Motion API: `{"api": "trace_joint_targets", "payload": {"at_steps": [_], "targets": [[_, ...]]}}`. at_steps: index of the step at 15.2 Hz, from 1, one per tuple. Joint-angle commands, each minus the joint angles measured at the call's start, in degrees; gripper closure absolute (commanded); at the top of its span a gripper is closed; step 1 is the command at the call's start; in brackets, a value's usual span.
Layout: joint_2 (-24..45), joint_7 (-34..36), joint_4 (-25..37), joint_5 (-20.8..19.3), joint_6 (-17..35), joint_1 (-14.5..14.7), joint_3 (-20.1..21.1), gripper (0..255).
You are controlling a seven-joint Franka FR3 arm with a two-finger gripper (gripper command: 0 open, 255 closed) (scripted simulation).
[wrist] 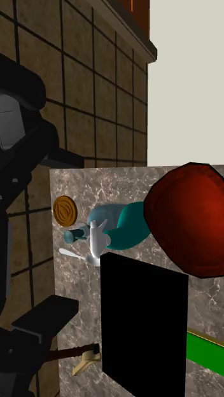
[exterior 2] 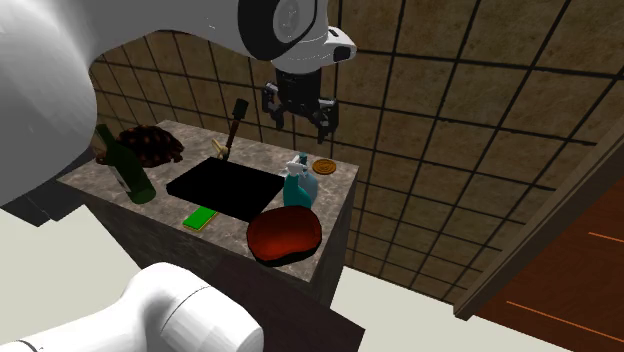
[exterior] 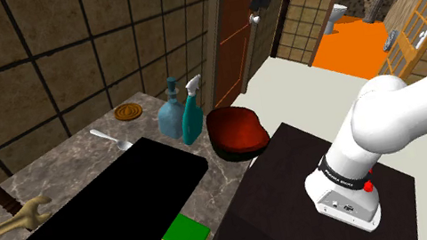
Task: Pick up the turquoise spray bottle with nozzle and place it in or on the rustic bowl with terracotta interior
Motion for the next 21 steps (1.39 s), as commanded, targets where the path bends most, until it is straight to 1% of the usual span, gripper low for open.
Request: {"api": "trace_joint_targets", "payload": {"at_steps": [1,4,7,10,13,17,21], "targets": [[0.00,0.00,0.00,0.00,0.00,0.00,0.00,0],[0.56,12.38,-3.08,1.24,3.16,-2.58,6.63,0],[2.82,24.85,-4.54,2.39,6.00,-5.06,13.21,0],[6.66,37.37,-4.49,3.18,8.51,-7.83,19.74,0],[11.96,50.11,-3.12,3.11,10.71,-10.82,25.98,0],[20.97,67.51,0.41,1.27,13.03,-15.49,33.93,0],[32.16,85.83,5.40,-3.33,14.47,-20.07,40.81,0]]}}
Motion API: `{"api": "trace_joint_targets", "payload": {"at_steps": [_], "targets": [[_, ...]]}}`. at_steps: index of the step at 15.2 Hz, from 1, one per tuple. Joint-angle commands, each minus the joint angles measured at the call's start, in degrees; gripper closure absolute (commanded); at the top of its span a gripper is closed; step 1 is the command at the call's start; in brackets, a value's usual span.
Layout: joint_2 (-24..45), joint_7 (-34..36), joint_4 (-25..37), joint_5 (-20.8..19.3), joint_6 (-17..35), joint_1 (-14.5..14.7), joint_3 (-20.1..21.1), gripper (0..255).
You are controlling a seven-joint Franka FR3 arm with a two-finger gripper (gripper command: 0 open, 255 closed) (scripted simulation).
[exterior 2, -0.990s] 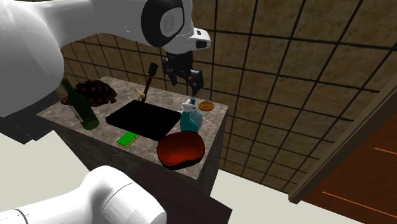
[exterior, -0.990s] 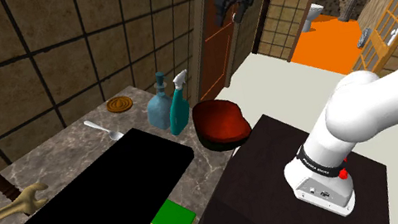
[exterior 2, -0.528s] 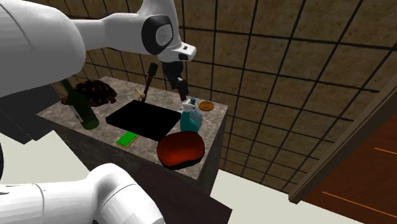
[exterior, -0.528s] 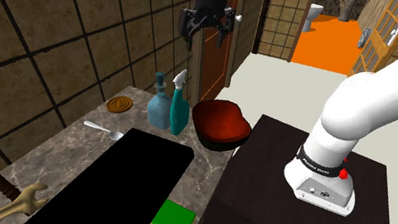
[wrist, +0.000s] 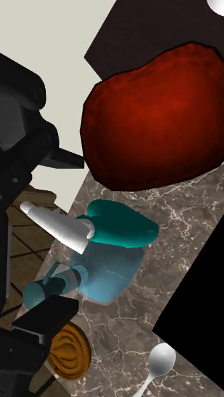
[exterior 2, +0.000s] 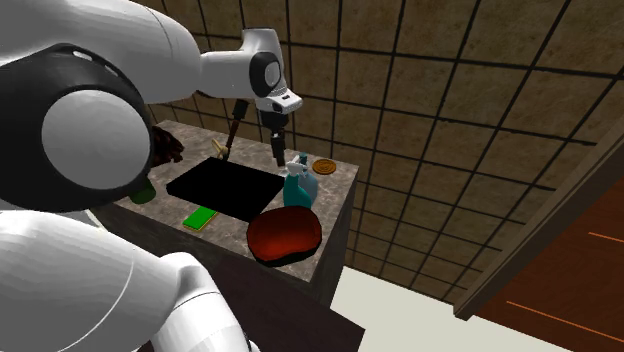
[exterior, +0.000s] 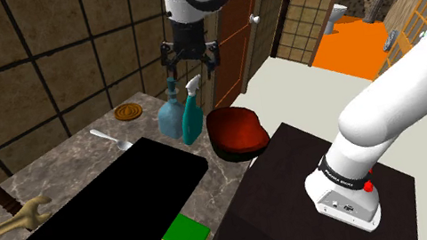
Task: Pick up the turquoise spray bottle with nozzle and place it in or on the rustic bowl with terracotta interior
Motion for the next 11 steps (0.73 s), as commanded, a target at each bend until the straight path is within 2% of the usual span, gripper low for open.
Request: {"api": "trace_joint_targets", "payload": {"at_steps": [1,9,11], "targets": [[5.95,10.07,2.57,-2.88,0.46,-2.07,2.96,0],[8.30,11.77,-1.67,-4.34,6.37,-2.12,3.35,0],[8.29,11.76,-1.67,-4.33,6.37,-2.11,3.34,0]]}}
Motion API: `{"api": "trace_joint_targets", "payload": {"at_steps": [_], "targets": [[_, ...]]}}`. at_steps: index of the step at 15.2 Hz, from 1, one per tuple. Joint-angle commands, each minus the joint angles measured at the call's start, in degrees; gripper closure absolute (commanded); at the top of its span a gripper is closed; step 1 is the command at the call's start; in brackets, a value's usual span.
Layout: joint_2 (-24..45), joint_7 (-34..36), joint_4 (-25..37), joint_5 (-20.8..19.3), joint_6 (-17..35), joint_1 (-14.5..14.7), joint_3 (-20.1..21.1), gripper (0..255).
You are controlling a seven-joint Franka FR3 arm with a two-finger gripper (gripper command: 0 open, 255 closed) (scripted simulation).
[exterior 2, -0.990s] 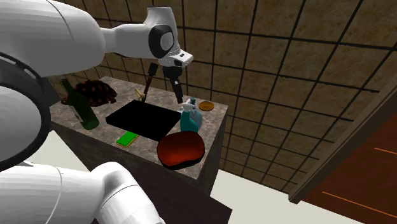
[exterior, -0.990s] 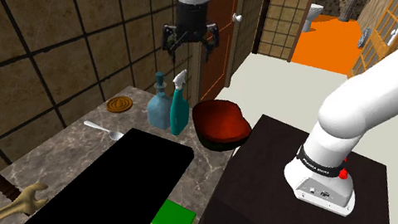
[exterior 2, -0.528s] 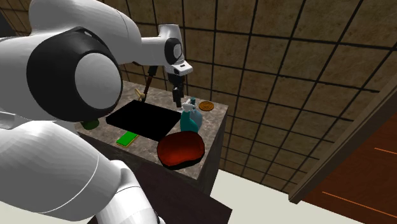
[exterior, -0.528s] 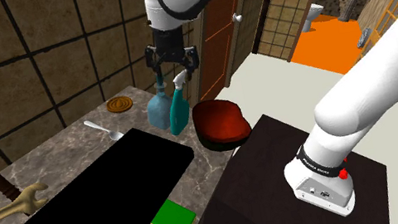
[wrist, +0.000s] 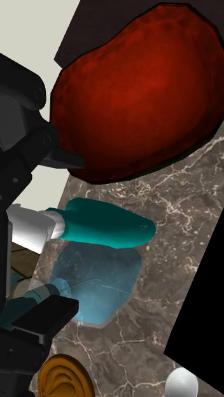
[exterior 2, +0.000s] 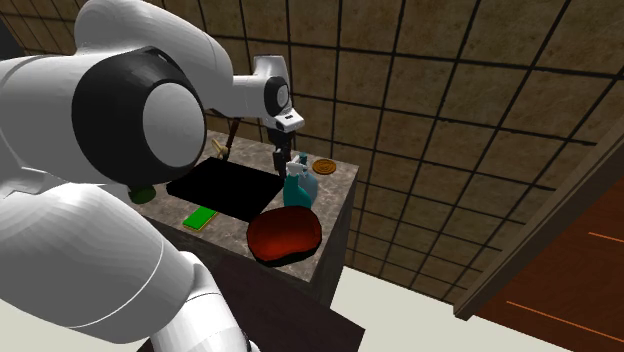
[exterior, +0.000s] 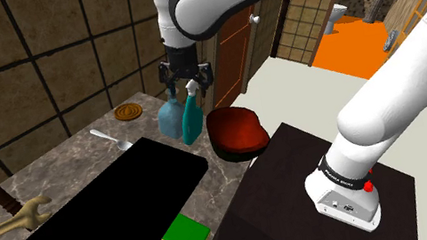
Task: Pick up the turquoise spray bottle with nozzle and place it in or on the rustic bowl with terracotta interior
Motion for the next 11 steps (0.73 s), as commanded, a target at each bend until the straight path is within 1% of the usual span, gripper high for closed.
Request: {"api": "trace_joint_targets", "payload": {"at_steps": [1,6,7,11], "targets": [[0.17,0.10,-0.20,-0.12,0.35,-0.01,0.04,0],[0.17,0.09,-0.19,-0.11,0.34,-0.01,0.04,0],[0.17,0.09,-0.19,-0.11,0.34,-0.01,0.04,255],[0.17,0.10,-0.19,-0.11,0.34,-0.01,0.04,255]]}}
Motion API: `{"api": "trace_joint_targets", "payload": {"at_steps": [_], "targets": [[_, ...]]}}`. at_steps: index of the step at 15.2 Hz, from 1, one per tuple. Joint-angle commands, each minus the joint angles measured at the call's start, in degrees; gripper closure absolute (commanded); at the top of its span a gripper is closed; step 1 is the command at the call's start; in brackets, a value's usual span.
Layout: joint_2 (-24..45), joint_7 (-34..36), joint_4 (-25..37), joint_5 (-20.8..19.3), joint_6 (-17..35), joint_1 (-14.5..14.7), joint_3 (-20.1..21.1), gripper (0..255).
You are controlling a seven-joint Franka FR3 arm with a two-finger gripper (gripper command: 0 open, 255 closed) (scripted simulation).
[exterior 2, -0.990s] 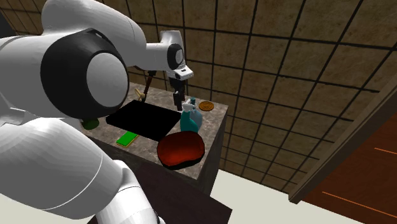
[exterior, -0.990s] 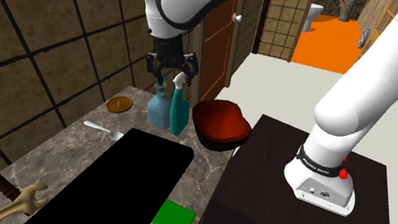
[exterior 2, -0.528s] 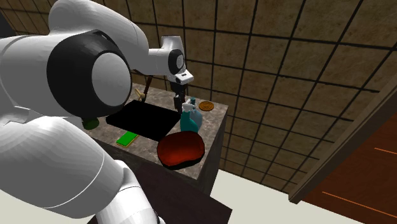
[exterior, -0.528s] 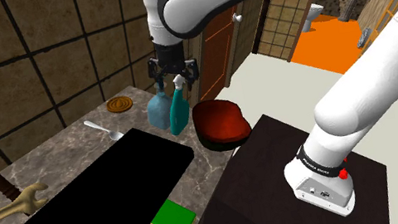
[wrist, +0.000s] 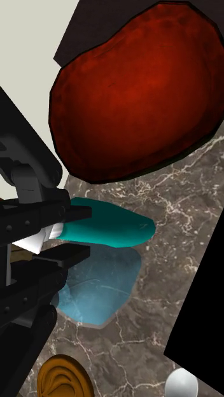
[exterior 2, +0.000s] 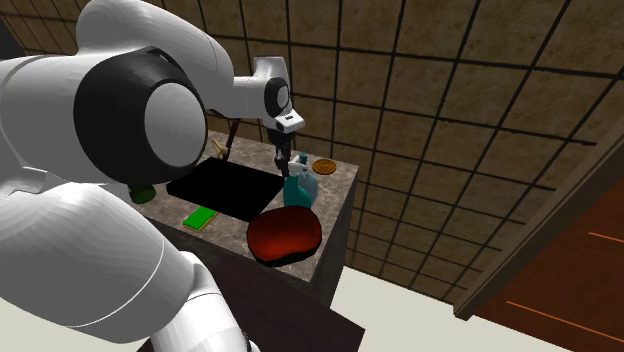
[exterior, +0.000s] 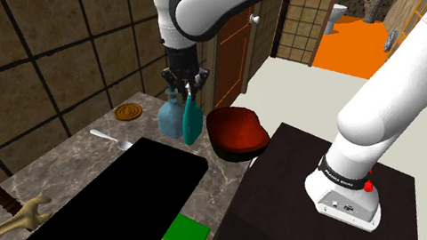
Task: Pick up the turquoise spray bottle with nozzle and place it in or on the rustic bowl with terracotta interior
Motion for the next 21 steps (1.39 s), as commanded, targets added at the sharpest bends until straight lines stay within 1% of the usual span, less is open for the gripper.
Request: {"api": "trace_joint_targets", "payload": {"at_steps": [1,5,21], "targets": [[0.01,0.00,-0.01,0.00,-0.01,0.00,0.00,255],[0.01,0.00,-0.02,0.00,0.01,0.00,0.00,255],[-4.23,-2.76,8.92,2.31,-12.30,0.02,-1.63,255]]}}
